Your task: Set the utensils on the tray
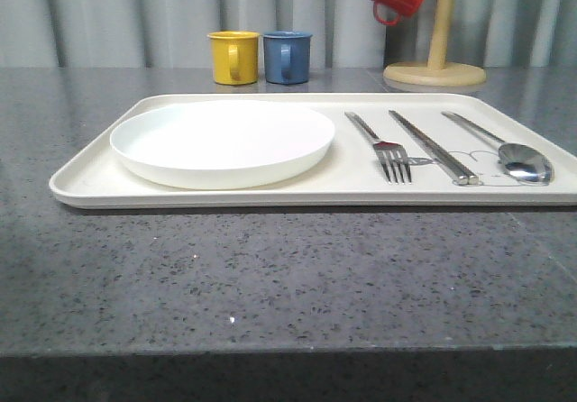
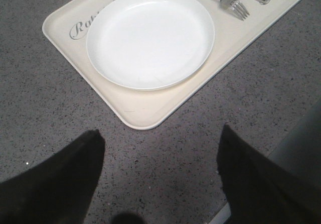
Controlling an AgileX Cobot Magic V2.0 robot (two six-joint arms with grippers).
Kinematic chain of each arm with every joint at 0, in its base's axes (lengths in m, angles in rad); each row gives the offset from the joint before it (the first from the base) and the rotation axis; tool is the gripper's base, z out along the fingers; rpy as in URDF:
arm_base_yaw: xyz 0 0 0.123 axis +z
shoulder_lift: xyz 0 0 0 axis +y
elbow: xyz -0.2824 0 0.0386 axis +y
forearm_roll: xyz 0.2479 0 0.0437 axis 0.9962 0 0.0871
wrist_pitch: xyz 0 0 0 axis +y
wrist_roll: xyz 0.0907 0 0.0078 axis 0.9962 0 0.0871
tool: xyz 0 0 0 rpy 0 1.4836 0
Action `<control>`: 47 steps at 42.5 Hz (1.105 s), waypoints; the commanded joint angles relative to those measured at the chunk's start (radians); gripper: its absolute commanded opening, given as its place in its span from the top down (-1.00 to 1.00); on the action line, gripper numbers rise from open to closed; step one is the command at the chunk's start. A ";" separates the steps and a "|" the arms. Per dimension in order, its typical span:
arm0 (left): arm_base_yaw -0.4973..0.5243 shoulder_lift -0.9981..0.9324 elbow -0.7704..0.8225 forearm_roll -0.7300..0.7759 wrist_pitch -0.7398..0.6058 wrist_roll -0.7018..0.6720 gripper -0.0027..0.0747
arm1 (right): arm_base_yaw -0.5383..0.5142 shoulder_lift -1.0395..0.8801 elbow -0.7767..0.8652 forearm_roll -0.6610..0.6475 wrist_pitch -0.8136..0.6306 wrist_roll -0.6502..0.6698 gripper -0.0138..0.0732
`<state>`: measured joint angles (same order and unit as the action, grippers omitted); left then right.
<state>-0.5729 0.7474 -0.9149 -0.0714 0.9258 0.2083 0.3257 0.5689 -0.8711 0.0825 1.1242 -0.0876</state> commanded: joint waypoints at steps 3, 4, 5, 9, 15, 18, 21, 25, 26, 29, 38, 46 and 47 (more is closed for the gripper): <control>-0.009 -0.001 -0.026 -0.011 -0.071 -0.007 -0.29 | 0.002 -0.043 -0.001 -0.004 -0.076 -0.001 -0.02; -0.009 -0.001 -0.026 -0.011 -0.071 -0.007 -0.29 | 0.002 -0.046 0.001 -0.004 -0.081 -0.001 -0.02; -0.009 -0.001 -0.026 -0.011 -0.071 -0.007 -0.29 | 0.002 -0.049 0.003 -0.004 -0.083 -0.001 -0.02; -0.009 -0.001 -0.026 -0.011 -0.071 -0.007 -0.18 | 0.002 -0.051 0.004 -0.004 -0.101 -0.001 0.00; -0.009 -0.001 -0.026 -0.011 -0.071 -0.007 0.30 | 0.002 -0.051 0.004 -0.004 -0.111 -0.001 0.45; -0.009 -0.001 -0.026 -0.011 -0.071 -0.007 0.56 | 0.002 -0.051 0.004 -0.004 -0.113 -0.001 0.72; -0.009 -0.001 -0.026 -0.011 -0.071 -0.007 0.80 | 0.002 -0.051 0.004 -0.004 -0.120 -0.001 0.83; -0.009 -0.001 -0.026 -0.011 -0.071 -0.007 0.98 | 0.002 -0.051 0.004 -0.004 -0.141 -0.001 0.84; -0.009 -0.001 -0.026 -0.011 -0.071 -0.007 0.98 | 0.002 -0.051 0.004 -0.004 -0.147 -0.001 0.84; -0.009 -0.001 -0.026 -0.011 -0.071 -0.007 0.98 | 0.002 -0.051 0.004 -0.003 -0.140 -0.001 0.84; -0.009 -0.001 -0.026 -0.011 -0.071 -0.007 0.98 | 0.002 -0.051 0.004 -0.003 -0.133 -0.001 0.84; -0.009 -0.001 -0.026 -0.011 -0.071 -0.007 0.98 | 0.002 -0.051 0.004 -0.003 -0.133 -0.001 0.84; -0.009 -0.001 -0.026 -0.011 -0.072 -0.007 0.98 | 0.002 -0.051 0.004 -0.003 -0.133 -0.001 0.84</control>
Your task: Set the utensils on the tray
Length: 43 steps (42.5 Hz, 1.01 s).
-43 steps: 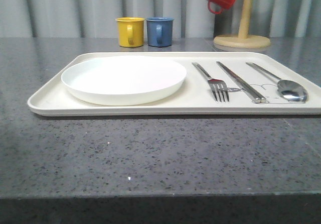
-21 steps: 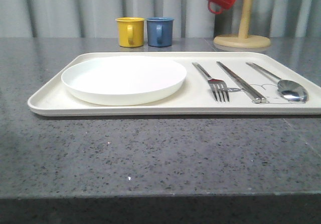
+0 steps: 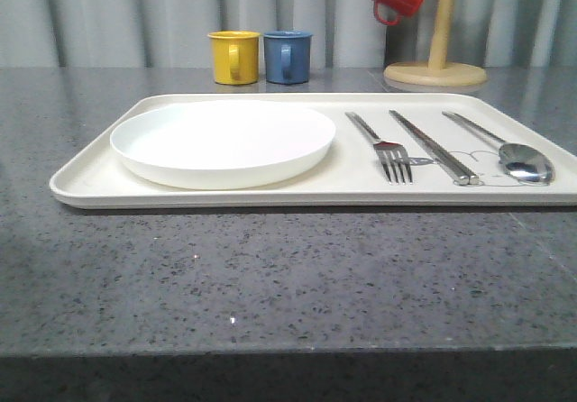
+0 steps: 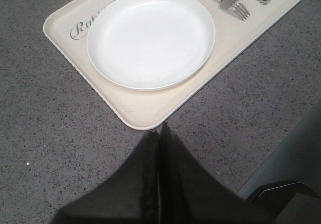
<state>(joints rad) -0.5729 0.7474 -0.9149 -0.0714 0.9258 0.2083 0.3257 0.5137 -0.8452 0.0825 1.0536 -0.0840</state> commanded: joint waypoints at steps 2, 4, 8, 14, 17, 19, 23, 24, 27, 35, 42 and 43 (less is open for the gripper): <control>-0.009 -0.007 -0.026 -0.011 -0.072 -0.007 0.98 | 0.002 0.005 -0.021 -0.003 -0.062 -0.005 0.84; 0.005 -0.016 -0.026 -0.011 -0.074 -0.007 0.98 | 0.002 0.005 -0.021 -0.003 -0.062 -0.005 0.84; 0.077 -0.050 -0.016 -0.006 -0.076 -0.005 0.98 | 0.002 0.005 -0.021 -0.003 -0.062 -0.005 0.84; 0.238 -0.145 0.065 0.010 -0.173 -0.005 0.98 | 0.002 0.005 -0.021 -0.003 -0.063 -0.005 0.84; 0.312 -0.199 0.115 0.024 -0.208 -0.005 0.98 | 0.002 0.005 -0.021 -0.003 -0.063 -0.005 0.84; 0.355 -0.240 0.158 0.055 -0.239 -0.005 0.98 | 0.002 0.005 -0.021 -0.003 -0.063 -0.005 0.84; 0.425 -0.329 0.273 0.055 -0.363 -0.005 0.98 | 0.002 0.005 -0.021 -0.003 -0.063 -0.005 0.84; 0.439 -0.361 0.312 0.055 -0.395 -0.005 0.98 | 0.002 0.005 -0.021 -0.003 -0.063 -0.005 0.84; 0.483 -0.445 0.414 0.053 -0.498 -0.005 0.98 | 0.002 0.005 -0.021 -0.003 -0.063 -0.005 0.84; 0.577 -0.662 0.673 0.008 -0.717 -0.005 0.98 | 0.002 0.005 -0.021 -0.003 -0.063 -0.005 0.84; 0.603 -0.772 0.866 -0.054 -0.919 -0.005 0.98 | 0.002 0.005 -0.021 -0.003 -0.063 -0.005 0.84; 0.603 -0.777 0.883 -0.059 -0.936 -0.005 0.98 | 0.002 0.005 -0.021 -0.003 -0.063 -0.005 0.84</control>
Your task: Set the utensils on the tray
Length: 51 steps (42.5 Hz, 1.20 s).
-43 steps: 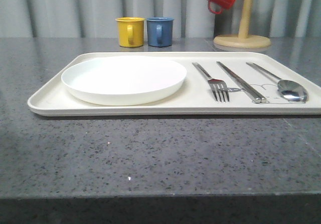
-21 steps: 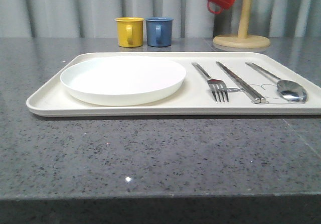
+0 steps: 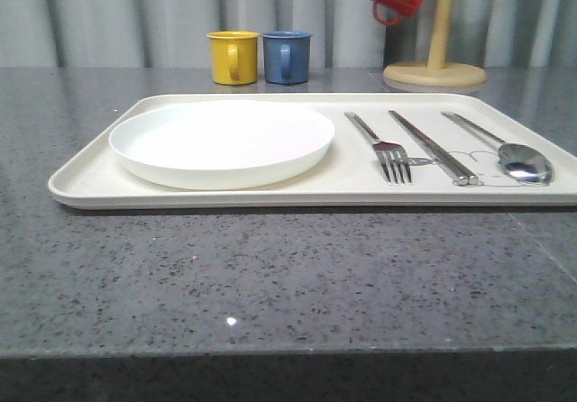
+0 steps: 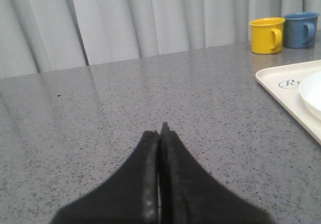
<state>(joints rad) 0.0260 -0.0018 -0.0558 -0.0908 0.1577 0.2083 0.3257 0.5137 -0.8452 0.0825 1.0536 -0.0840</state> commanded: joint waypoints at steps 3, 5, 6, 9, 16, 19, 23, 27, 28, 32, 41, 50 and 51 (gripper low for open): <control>0.006 -0.023 0.068 -0.069 -0.207 -0.005 0.98 | 0.002 0.005 -0.021 -0.003 -0.061 -0.005 0.84; 0.006 -0.025 0.073 -0.078 -0.190 -0.005 0.98 | 0.002 0.005 -0.021 -0.003 -0.061 -0.005 0.84; 0.006 -0.025 0.071 -0.078 -0.179 -0.005 0.98 | 0.002 0.005 -0.021 -0.003 -0.061 -0.005 0.84; 0.004 -0.025 0.071 -0.078 -0.174 -0.005 0.98 | 0.002 0.005 -0.021 -0.003 -0.061 -0.005 0.84; 0.002 -0.022 0.071 -0.078 -0.176 -0.005 0.98 | 0.002 0.005 -0.021 -0.003 -0.061 -0.005 0.84; 0.002 -0.022 0.071 -0.082 -0.176 -0.005 0.98 | 0.002 0.005 -0.021 -0.003 -0.061 -0.005 0.84; 0.002 -0.022 0.071 -0.126 -0.179 -0.005 0.98 | 0.002 0.005 -0.021 -0.003 -0.061 -0.005 0.84; 0.002 -0.022 0.071 -0.122 -0.179 -0.007 0.98 | 0.002 0.005 -0.021 -0.003 -0.061 -0.005 0.84; 0.002 -0.022 0.071 -0.113 -0.179 -0.007 0.98 | 0.002 0.005 -0.021 -0.003 -0.061 -0.005 0.84; 0.002 -0.022 0.071 -0.041 -0.179 -0.091 0.98 | 0.002 0.005 -0.021 -0.003 -0.061 -0.005 0.84; 0.002 -0.022 0.071 -0.008 -0.181 -0.137 0.98 | 0.002 0.005 -0.021 -0.003 -0.061 -0.005 0.84; 0.002 -0.022 0.071 -0.008 -0.188 -0.135 0.98 | 0.002 0.005 -0.021 -0.003 -0.061 -0.005 0.84; 0.002 -0.022 0.071 -0.008 -0.190 -0.135 0.98 | 0.002 0.005 -0.021 -0.003 -0.061 -0.005 0.84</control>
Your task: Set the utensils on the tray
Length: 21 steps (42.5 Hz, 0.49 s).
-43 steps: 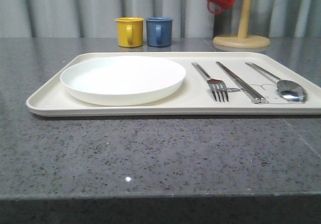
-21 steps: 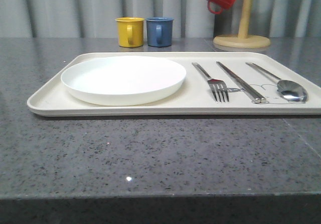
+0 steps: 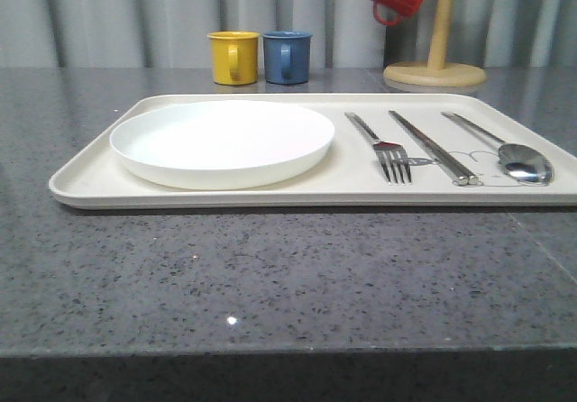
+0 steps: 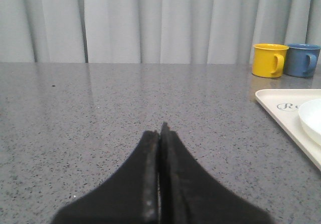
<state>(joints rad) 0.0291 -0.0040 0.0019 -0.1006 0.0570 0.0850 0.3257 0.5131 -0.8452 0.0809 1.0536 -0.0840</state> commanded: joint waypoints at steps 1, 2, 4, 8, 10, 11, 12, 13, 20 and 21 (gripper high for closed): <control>-0.001 -0.020 0.013 0.001 -0.091 -0.012 0.98 | 0.002 0.005 -0.021 -0.001 -0.061 -0.005 0.84; -0.003 -0.020 0.013 0.001 -0.091 -0.012 0.98 | 0.002 0.005 -0.021 -0.001 -0.061 -0.005 0.84; -0.008 -0.022 0.013 0.005 -0.093 -0.011 0.98 | 0.002 0.005 -0.021 -0.001 -0.061 -0.005 0.84; -0.039 -0.022 0.013 0.010 -0.106 -0.005 0.98 | 0.002 0.005 -0.021 -0.001 -0.061 -0.005 0.84; -0.051 -0.022 0.013 0.014 -0.113 -0.005 0.98 | 0.002 0.005 -0.021 -0.001 -0.061 -0.005 0.84; -0.054 -0.022 0.013 0.014 -0.116 -0.005 0.98 | 0.002 0.005 -0.021 -0.001 -0.061 -0.005 0.84; -0.056 -0.022 0.013 0.014 -0.118 -0.005 0.98 | 0.002 0.005 -0.021 -0.001 -0.061 -0.005 0.84; -0.056 -0.022 0.013 0.014 -0.120 -0.005 0.98 | 0.002 0.005 -0.021 -0.001 -0.061 -0.005 0.84; -0.060 -0.022 0.013 0.014 -0.125 -0.005 0.98 | 0.002 0.005 -0.021 -0.001 -0.061 -0.005 0.84; -0.060 -0.022 0.013 0.014 -0.127 -0.005 0.98 | 0.002 0.005 -0.021 -0.001 -0.061 -0.005 0.84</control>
<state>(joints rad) -0.0218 -0.0040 0.0019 -0.0861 0.0207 0.0850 0.3257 0.5131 -0.8452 0.0809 1.0536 -0.0840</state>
